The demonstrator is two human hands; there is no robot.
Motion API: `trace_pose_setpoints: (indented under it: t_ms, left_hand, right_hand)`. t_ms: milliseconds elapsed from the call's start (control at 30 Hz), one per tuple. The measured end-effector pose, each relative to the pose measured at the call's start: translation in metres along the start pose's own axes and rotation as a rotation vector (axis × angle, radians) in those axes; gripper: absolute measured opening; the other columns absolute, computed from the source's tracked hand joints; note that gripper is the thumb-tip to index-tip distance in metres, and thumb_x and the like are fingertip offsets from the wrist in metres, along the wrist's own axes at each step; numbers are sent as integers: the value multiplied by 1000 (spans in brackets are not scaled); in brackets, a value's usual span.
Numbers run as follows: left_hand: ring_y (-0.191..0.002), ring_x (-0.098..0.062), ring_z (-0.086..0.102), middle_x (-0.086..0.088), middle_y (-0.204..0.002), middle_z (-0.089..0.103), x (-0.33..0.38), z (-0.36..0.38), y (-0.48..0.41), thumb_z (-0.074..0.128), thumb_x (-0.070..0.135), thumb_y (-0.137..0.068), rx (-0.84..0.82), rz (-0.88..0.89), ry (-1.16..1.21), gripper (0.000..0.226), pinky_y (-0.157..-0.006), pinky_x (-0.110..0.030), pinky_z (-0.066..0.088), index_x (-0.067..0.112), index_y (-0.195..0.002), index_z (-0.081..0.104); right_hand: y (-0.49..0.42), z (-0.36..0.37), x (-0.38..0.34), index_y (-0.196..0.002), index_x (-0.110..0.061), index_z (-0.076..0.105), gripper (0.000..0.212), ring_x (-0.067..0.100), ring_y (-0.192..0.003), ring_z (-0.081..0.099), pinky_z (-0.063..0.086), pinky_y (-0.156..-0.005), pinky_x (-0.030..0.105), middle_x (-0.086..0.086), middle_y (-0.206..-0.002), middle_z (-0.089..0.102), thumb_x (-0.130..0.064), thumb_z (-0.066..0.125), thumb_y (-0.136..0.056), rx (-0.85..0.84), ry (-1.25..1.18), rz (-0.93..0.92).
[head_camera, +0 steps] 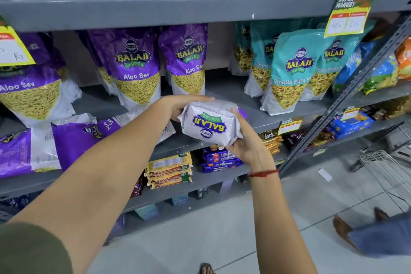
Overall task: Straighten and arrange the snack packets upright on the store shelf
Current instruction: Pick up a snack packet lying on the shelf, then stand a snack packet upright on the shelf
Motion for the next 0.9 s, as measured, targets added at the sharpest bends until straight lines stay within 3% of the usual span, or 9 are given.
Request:
trace_pose_setpoints:
  t_ms: [100,167,267,400,500,600,700,800,900]
  left_hand:
    - [-61,-15,73,-3,-68,77,-9,16,3,62,34,-88,-132,-86,-28,21,-52,-27,59,14,-88,66]
    - [-64,-16,74,-5,-70,78,-16,23,7,63,25,-87,-182,-123,-33,14,-51,-26,58,12,-89,65]
    - [-73,-14,75,-1,-78,79,-22,24,8,65,13,-85,-230,-87,-26,12,-56,-26,59,14,-97,63]
    - [-79,-13,75,-2,-85,79,-16,20,10,80,19,-61,-299,-21,44,40,-63,-25,59,13,-98,65]
    - [-74,-10,74,1,-85,79,-1,10,4,81,29,-68,-222,46,95,37,-64,-24,60,17,-100,66]
    - [-77,-9,74,2,-86,79,22,-5,-2,72,26,-79,-75,170,141,22,-70,-24,60,18,-98,67]
    - [-79,-7,73,5,-85,78,48,-24,-1,72,22,-80,64,338,149,20,-70,-22,59,19,-100,68]
    - [-85,-10,73,4,-92,77,71,-39,5,77,23,-74,177,483,178,34,-74,-25,58,14,-105,68]
    - [-94,-19,72,-5,-101,75,92,-64,15,84,31,-59,349,597,230,53,-84,-31,57,13,-106,67]
  right_hand:
    - [-2,-12,2,-130,-12,59,79,31,-122,57,52,-96,44,16,-134,59,-68,58,-74,-51,24,98]
    - [-6,-11,6,-133,-10,54,86,34,-126,53,46,-101,47,19,-136,56,-70,59,-71,-59,-40,174]
    - [-16,-20,0,-126,-10,61,72,31,-113,63,55,-86,43,17,-125,65,-52,74,-68,66,69,108]
    - [-26,-34,-29,-105,-5,66,49,29,-87,70,59,-61,33,12,-92,75,-15,84,-61,202,198,-134]
    - [-34,-26,-51,-104,-5,65,46,23,-80,72,57,-62,28,7,-87,77,-8,81,-61,125,309,-277]
    - [-44,-18,-68,-108,-7,64,57,22,-85,73,56,-68,30,4,-92,77,-16,86,-56,78,387,-348]
    - [-58,-10,-90,-109,-12,63,70,22,-89,73,57,-69,31,3,-95,77,-25,92,-46,88,450,-403]
    - [-70,9,-117,-97,-22,67,54,17,-88,73,57,-70,26,-2,-94,77,-23,92,-48,36,508,-481]
    - [-82,23,-144,-96,-18,67,55,17,-86,72,57,-74,30,-1,-91,77,-18,93,-48,12,547,-538]
Point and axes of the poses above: each hand's wrist, its own y-axis away from the middle knuckle, its own z-axis out of the palm, x = y × z, the point moved 9 cm from there along -y, towards the middle knuckle
